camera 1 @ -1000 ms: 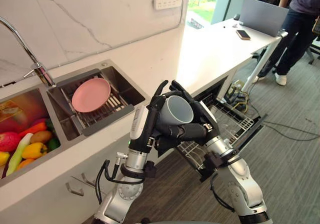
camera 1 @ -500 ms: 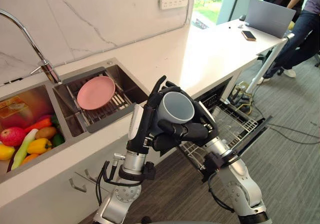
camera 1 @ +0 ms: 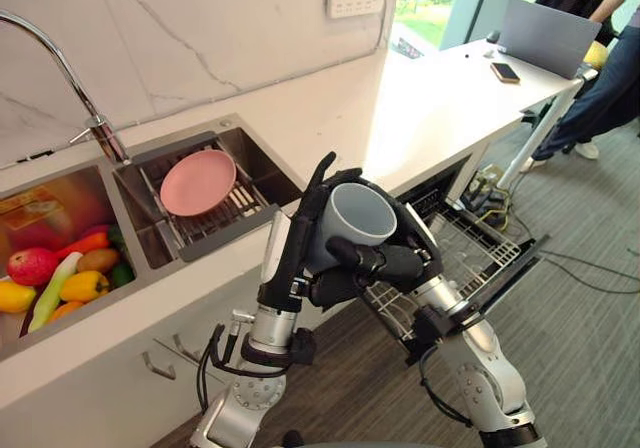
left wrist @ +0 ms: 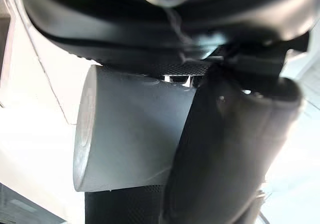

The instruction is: Walk over to the sink, pick up the cup, carry it to the dishwasher, place the cup inside the dishwasher, then close the dishwasher door

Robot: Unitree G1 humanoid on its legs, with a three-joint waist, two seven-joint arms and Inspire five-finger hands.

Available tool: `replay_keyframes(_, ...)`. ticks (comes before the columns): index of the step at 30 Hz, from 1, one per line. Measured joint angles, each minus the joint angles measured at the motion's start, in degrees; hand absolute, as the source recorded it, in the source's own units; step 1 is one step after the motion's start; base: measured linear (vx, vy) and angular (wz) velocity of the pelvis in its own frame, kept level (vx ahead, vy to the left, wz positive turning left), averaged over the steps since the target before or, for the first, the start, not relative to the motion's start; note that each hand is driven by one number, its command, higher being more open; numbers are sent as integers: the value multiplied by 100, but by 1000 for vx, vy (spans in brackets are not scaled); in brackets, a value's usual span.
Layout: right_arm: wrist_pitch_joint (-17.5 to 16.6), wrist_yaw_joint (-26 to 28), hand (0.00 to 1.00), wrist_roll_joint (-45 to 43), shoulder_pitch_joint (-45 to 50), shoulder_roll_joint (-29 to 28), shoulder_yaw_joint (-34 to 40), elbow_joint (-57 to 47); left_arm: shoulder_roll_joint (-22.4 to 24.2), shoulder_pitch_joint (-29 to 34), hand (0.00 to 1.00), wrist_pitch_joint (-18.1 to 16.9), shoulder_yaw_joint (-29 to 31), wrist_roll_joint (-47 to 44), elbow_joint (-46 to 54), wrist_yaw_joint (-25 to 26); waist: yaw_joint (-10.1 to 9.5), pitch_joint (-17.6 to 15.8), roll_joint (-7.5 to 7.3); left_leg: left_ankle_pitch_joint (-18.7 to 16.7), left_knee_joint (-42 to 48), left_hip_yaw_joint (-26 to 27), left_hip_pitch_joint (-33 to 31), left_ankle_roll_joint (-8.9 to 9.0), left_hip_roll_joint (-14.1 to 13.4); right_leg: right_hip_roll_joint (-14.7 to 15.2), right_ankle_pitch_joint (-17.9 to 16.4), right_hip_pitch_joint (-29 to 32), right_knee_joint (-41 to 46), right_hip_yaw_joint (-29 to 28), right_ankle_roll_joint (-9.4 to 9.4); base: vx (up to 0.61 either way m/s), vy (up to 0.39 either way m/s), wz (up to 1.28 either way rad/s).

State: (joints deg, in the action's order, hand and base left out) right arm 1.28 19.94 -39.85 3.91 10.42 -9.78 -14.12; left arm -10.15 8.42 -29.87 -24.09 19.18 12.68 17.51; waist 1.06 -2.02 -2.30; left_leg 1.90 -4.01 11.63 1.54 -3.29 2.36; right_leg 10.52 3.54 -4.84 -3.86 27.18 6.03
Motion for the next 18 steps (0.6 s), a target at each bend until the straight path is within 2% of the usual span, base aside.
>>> replay_keyframes(15, 192, -51, 0, -2155, 246, -202, -87, 197, 1, 16, 100, -19, -114, -29, 28, -170, 34, 25, 2, 69, -83, 1, -6, 3, -2, -5, 0, 45, 0, -11, -1, 0, 0, 0)
replay_keyframes(18, 147, -321, 0, -2723, 243, -486, 87, 430, 3, 18, 100, -406, -311, -257, 157, -202, 53, 25, 1, 68, -85, 6, -7, 3, -2, -7, 0, 49, -1, -17, -1, 0, 0, 0)
